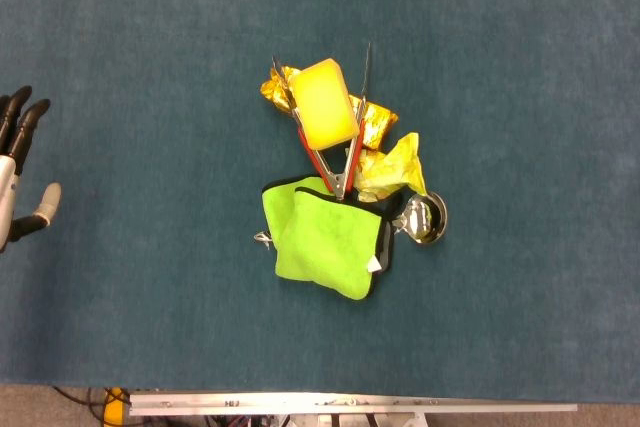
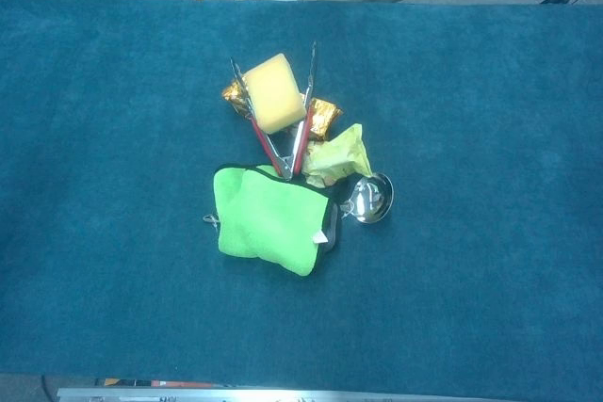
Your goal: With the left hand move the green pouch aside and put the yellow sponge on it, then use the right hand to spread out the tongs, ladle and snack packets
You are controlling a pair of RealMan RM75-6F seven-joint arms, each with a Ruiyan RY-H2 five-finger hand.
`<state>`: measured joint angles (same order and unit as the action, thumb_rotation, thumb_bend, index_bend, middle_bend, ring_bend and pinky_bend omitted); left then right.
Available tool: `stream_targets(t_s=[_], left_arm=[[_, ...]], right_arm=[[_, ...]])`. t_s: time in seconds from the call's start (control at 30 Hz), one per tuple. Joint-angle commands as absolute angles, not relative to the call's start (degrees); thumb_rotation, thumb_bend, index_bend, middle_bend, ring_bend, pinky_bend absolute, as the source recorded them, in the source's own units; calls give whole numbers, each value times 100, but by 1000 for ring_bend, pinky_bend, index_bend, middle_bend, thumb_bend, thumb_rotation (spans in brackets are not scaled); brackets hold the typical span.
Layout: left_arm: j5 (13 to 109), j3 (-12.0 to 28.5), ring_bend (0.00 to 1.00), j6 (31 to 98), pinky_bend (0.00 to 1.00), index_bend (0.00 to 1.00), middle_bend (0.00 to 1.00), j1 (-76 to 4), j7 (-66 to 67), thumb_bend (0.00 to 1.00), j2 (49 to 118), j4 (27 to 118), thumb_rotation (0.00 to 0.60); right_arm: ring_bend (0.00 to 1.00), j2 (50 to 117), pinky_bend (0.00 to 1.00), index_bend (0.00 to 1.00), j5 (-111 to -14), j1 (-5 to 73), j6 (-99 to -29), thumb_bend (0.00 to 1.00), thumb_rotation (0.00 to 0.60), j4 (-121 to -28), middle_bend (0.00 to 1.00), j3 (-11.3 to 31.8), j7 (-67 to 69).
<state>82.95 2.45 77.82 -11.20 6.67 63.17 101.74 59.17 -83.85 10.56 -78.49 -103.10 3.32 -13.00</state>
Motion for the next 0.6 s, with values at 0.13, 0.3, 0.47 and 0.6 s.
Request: stream_targets(t_s=[0.13,0.3,0.47,0.6], left_arm=[[8333,232,2,7751,167,60,31,-1146,658,370,6317,10169,600],[8511,182,2,7617,167,60,31,-1245,582,370,6244,10150,600],[8843,104,2,7426,167,60,34,-1413,272,371,6147,10067,600],[9362,-18,2,7176,167,62,38,-1682,-209,370,6057,9926,600]], right_arm=[[221,5915,410,26,-8395,1053,-7851,121,600,-10308,268,333,-1294],[221,5890,411,26,-8390,1044,-7885,120,600,-10324,268,363,-1261],[221,5828,411,26,-8285,1040,-7936,121,600,-10349,268,459,-1190],[221,5743,411,26,-8168,1066,-7929,121,600,-10420,268,552,-1168]])
